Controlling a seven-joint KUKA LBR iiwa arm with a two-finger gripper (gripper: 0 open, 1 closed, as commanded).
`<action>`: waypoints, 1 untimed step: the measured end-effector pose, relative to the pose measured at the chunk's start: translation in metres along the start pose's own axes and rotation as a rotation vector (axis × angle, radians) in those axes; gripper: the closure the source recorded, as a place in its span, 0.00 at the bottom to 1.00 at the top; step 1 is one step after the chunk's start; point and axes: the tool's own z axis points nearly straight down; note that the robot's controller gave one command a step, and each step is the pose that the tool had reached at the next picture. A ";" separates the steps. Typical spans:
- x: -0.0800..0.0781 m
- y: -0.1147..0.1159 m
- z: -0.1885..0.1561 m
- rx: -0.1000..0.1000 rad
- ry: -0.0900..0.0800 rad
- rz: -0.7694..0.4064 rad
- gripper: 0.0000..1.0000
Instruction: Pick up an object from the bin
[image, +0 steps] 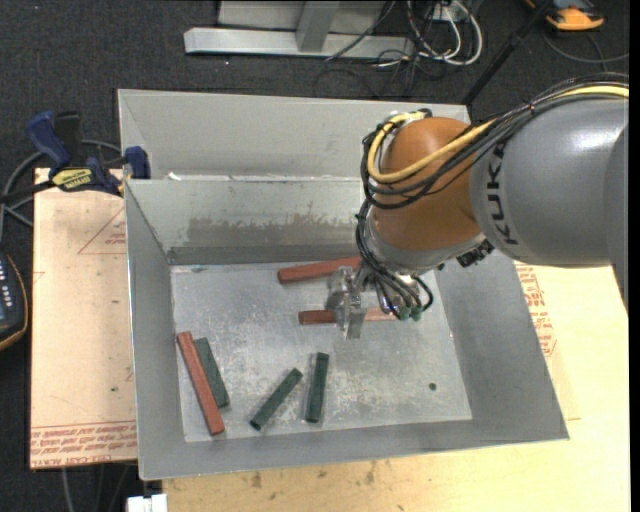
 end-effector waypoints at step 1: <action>-0.001 0.000 0.000 0.000 0.004 0.001 1.00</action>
Offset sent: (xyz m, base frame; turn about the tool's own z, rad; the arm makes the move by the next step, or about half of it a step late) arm 0.0000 0.0002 0.0000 0.0000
